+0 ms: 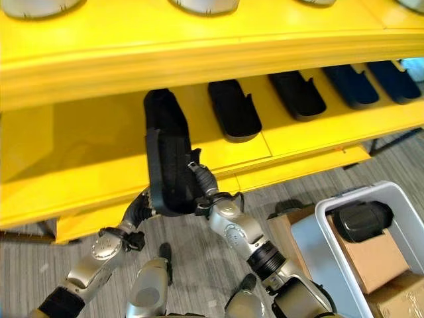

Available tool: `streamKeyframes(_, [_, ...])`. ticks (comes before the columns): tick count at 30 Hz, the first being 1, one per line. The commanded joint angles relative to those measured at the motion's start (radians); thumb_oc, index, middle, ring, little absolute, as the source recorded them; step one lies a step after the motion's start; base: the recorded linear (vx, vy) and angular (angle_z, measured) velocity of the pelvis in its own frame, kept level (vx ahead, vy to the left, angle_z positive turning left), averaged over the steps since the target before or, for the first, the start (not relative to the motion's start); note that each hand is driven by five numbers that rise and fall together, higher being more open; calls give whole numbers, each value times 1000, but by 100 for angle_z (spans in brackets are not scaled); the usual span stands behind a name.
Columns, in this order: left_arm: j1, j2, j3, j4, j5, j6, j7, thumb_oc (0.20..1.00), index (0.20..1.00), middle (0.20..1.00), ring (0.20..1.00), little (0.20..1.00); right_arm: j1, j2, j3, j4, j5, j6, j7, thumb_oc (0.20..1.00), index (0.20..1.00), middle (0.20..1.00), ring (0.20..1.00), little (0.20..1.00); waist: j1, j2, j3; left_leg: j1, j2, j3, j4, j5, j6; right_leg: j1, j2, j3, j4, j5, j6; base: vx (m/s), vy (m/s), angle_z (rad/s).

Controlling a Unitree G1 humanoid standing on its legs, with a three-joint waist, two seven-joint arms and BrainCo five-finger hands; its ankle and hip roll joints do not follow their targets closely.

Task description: Move parts from the plastic box to the shelf.

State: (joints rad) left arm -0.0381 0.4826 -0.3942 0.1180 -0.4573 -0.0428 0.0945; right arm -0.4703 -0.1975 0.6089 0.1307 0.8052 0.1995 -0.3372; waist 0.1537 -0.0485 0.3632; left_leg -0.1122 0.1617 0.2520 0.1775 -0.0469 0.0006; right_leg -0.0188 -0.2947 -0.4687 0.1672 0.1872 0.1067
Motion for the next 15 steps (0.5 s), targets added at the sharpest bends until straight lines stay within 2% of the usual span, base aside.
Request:
streamKeyframes(1, [-12,-13,-67,-59,7,-8,14,1000,1000,1000,1000,1000,-28,-16,-21,-72,32,-68,-6,200,200,200,200,200,-10,15,-70,151,-122,-1,-250,19,34,16,179,85,72,-249,28,66,89,48])
streamKeyframes(3, [-15,-26,-76,-39,1,-3,11,1000,1000,1000,1000,1000,-19,-25,-22,-65,43,-75,-23,200,200,200,200,200,-22,16,-82,141,-137,-13,-262,41,36,5,251,111,71,-268,-15,40,44,55])
streamKeyframes(5, [-14,-41,-83,-25,-14,4,-3,1000,1000,1000,1000,1000,-14,-28,-30,-54,51,-81,-35,200,200,200,200,200,-34,15,-89,140,-153,-50,-265,47,36,25,295,162,16,-291,-42,117,-33,28])
streamKeyframes(6, [-17,-51,-95,-14,-6,9,-17,1000,1000,1000,1000,1000,-5,-32,-36,-53,53,-89,-50,200,200,200,200,200,-47,15,-93,138,-165,-85,-265,50,39,30,312,216,-25,-284,-50,173,-82,59])
streamKeyframes(7, [-26,-68,-118,6,2,19,-47,1000,1000,1000,1000,1000,24,-43,-57,-54,51,-97,-62,200,200,200,200,200,-80,21,-105,141,-184,-142,-265,50,49,26,334,319,-58,-266,-52,156,-80,71])
streamKeyframes(10, [-25,-76,-126,12,13,32,-55,1000,1000,1000,1000,1000,57,-47,-79,-46,44,-94,-28,200,200,200,200,200,-91,22,-117,143,-183,-152,-265,50,47,25,329,331,-76,-246,-43,92,-68,112])
streamKeyframes(15, [-10,-78,-127,-26,10,59,-17,1000,1000,1000,1000,1000,110,-52,-86,-76,33,-91,-6,200,200,200,200,200,-104,27,-121,151,-183,-143,-265,48,45,31,322,335,-92,-243,-40,34,-72,10])
